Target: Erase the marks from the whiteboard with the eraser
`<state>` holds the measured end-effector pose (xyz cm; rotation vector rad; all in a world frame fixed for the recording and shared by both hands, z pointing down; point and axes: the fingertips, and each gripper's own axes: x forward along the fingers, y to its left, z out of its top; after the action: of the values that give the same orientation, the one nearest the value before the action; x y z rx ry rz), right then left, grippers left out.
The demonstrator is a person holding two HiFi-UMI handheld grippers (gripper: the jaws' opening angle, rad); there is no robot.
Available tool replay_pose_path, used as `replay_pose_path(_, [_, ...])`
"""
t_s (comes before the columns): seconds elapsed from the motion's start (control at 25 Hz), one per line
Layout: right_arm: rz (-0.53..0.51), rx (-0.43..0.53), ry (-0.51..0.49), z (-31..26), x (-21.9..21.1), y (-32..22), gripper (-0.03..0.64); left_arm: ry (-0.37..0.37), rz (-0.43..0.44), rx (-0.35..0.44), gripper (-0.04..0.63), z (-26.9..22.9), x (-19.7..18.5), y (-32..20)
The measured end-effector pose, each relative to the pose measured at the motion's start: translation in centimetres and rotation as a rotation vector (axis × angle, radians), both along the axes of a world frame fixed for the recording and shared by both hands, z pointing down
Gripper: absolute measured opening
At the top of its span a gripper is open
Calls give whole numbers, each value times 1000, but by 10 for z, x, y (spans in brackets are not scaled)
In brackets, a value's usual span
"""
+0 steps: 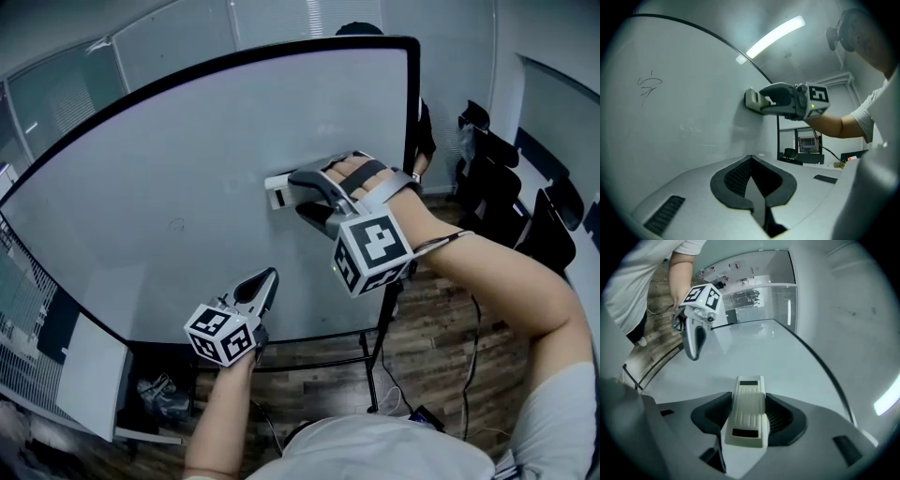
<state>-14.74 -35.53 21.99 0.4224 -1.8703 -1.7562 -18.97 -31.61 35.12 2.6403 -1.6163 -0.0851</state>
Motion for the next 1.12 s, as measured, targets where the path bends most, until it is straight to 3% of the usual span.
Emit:
replay_pose_path(0.28, [32,115,-148,-142,5,0,233,6,-4,24,8,-8,2,7])
replay_pose_path(0.48, [32,139,-233,-175,8,8,233,7,-13,43,8,-3,5,15])
replay_pose_path(0.68, [27,158,-209,-152,1,6,233,11,-27,32,8,-13,-1,14])
replay_pose_path(1.12, [-38,15,-95,-3,-41,20,233,28,-52,-5,8,3,-23,31])
